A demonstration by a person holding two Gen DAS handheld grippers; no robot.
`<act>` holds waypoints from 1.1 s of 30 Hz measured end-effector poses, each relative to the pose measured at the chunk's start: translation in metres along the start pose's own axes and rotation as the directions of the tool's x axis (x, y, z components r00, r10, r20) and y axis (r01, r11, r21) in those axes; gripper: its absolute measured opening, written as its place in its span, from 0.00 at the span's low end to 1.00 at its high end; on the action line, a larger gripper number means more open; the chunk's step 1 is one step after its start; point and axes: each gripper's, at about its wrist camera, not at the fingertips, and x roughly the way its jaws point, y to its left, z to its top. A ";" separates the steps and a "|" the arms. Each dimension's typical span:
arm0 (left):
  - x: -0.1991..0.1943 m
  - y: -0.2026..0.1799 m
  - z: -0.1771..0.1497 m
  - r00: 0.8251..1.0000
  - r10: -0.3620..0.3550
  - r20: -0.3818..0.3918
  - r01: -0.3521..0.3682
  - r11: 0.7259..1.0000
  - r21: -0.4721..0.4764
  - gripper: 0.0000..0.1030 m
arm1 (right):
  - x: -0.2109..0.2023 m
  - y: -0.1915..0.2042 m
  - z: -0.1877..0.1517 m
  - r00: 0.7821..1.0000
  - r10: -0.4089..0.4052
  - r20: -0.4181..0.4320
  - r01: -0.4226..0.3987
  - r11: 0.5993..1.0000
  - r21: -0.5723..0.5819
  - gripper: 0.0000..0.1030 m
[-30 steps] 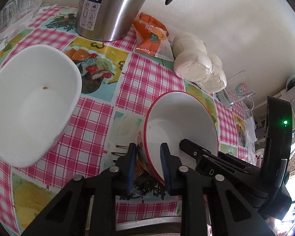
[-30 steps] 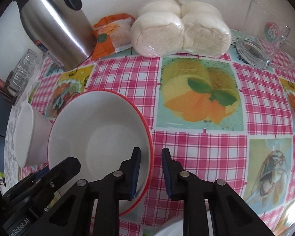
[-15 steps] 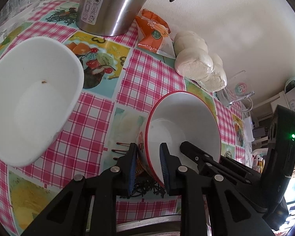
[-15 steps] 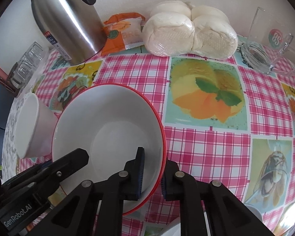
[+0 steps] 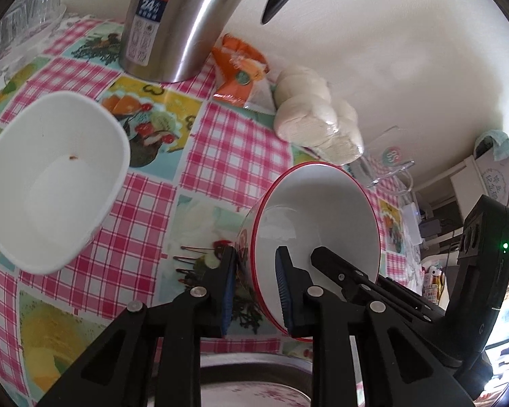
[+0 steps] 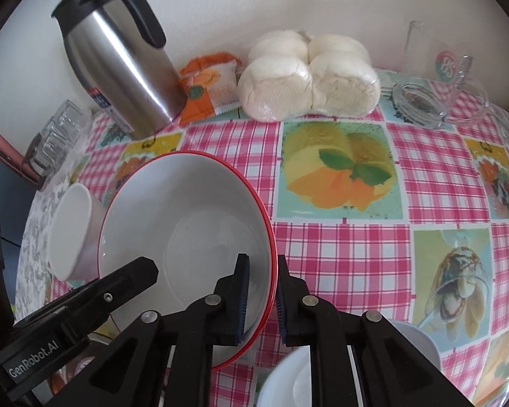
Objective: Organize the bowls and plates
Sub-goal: 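Lift and tilt the red-rimmed bowl toward the steel plate with both tools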
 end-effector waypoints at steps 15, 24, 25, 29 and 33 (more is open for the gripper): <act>-0.048 -0.040 -0.018 1.000 -0.013 0.028 0.010 0.996 0.086 0.23 | -0.075 -0.008 -0.026 0.992 0.012 0.122 -0.022 0.996 0.081 0.15; -0.085 -0.052 -0.033 0.999 -0.021 0.048 0.015 0.992 0.122 0.23 | -0.111 -0.007 -0.054 0.986 0.024 0.165 -0.043 0.992 0.117 0.15; -0.088 -0.054 -0.034 0.998 -0.019 0.053 0.012 0.992 0.129 0.23 | -0.115 -0.006 -0.057 0.986 0.024 0.168 -0.044 0.992 0.115 0.15; -0.104 -0.057 -0.038 0.997 -0.019 0.073 0.009 0.989 0.146 0.23 | -0.130 -0.001 -0.067 0.982 0.036 0.188 -0.057 0.992 0.111 0.15; -0.117 -0.057 -0.048 0.996 -0.012 0.084 -0.001 0.989 0.151 0.23 | -0.143 0.003 -0.077 0.977 0.046 0.208 -0.070 0.992 0.109 0.15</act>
